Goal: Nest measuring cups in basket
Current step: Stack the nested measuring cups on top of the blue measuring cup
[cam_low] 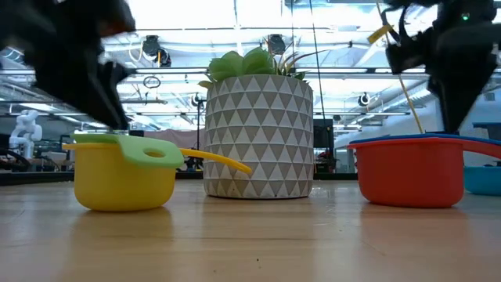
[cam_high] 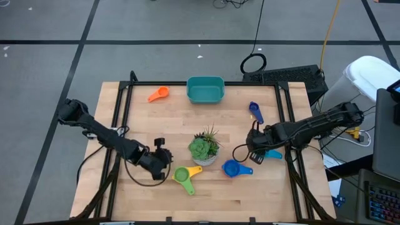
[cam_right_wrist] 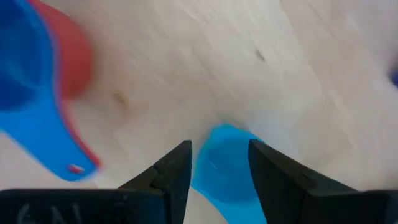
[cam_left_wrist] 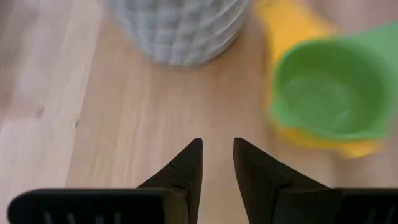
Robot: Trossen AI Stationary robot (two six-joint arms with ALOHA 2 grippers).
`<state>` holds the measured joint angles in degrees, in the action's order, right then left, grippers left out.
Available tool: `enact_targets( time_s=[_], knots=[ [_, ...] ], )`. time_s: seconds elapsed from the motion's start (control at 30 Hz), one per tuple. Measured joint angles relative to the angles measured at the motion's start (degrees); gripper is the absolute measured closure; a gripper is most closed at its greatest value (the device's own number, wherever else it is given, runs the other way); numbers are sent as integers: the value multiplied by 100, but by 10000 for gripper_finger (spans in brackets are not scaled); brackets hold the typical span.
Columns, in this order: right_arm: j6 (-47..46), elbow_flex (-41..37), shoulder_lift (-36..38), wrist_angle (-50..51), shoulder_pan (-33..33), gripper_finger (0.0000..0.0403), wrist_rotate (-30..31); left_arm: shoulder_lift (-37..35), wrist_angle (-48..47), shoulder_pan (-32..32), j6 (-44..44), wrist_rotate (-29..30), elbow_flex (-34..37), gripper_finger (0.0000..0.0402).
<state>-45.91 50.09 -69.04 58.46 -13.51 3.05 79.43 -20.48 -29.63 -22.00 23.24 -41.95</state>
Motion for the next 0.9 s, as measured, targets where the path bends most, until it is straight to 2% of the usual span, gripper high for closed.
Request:
enact_targets(
  time_s=[0.23, 0.43, 0.53, 0.73, 0.9],
  knots=[
    [786, 5, 88, -1481, -378, 252, 12, 5, -274, -546, -429, 598, -542, 309],
    [924, 5, 80, -1683, -695, 252, 15, 55, -334, -464, -536, 1309, -545, 309],
    [920, 4, 80, -1774, -938, 252, 24, 291, -222, -228, -528, 1233, -543, 309],
    [1237, 4, 80, -2430, -1425, 263, 448, 971, 608, -123, -100, 462, -571, 309],
    [1464, 6, 55, -2849, -1588, 270, 451, 1288, 303, -288, -54, 426, -1056, 309]
  ],
)
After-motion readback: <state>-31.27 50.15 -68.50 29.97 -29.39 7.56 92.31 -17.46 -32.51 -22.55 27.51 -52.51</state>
